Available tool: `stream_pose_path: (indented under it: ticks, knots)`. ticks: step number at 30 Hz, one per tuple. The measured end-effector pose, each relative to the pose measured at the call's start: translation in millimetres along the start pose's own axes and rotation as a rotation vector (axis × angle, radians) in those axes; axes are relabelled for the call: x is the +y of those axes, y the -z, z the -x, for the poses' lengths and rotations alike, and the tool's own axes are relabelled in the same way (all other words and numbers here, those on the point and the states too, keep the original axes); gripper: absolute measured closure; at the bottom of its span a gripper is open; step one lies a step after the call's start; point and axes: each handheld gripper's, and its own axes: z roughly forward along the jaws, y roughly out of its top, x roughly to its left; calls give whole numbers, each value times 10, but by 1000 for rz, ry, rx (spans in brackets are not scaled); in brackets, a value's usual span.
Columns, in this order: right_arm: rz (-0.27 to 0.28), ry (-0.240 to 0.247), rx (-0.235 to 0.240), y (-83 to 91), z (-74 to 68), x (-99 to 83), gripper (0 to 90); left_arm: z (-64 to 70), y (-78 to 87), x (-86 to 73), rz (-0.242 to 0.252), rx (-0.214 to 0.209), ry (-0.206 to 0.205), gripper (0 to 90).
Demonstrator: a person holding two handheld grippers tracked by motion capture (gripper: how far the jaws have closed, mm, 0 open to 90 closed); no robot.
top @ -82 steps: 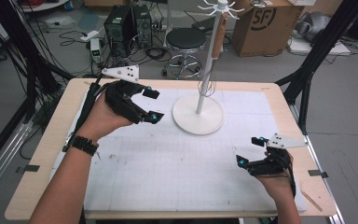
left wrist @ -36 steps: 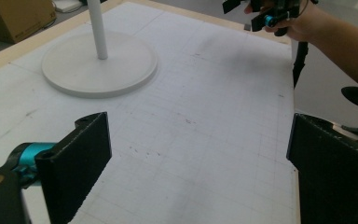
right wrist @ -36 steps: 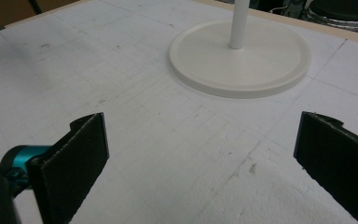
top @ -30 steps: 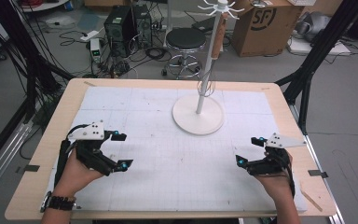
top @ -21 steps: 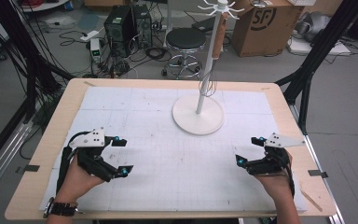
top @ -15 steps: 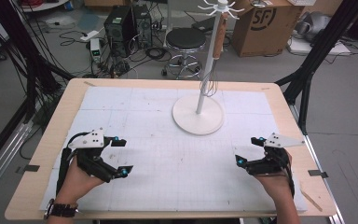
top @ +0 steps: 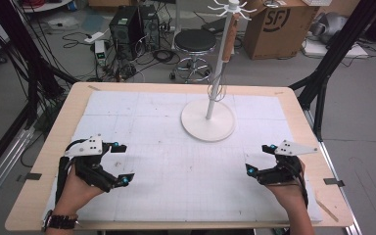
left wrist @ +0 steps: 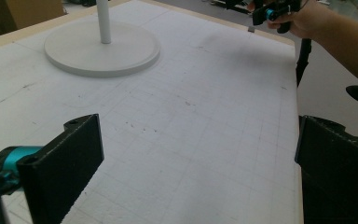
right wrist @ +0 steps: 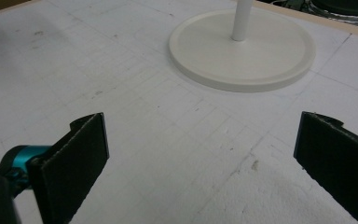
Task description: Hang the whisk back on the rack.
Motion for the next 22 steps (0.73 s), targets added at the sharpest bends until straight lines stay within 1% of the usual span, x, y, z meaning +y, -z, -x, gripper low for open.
stream_pose_path:
  ticks: [7, 8, 15, 20, 22]
  knots:
    - [-5, -5, 1, -11, 8, 2, 18, -38, 24, -52, 10, 13, 14, 17]
    - [-6, -5, 2, -16, 5, 2, 18, -43, 26, -55, 11, 9, 14, 17]
    - [-8, 0, 6, -23, 0, -3, 17, -45, 39, -39, 20, 9, 14, 17]
    - [-9, 0, 5, -29, 4, -2, 18, -54, 38, -39, 15, 12, 8, 16]
    - [-9, -2, 7, -29, 3, -2, 17, -61, 37, -45, 16, 14, 12, 17]
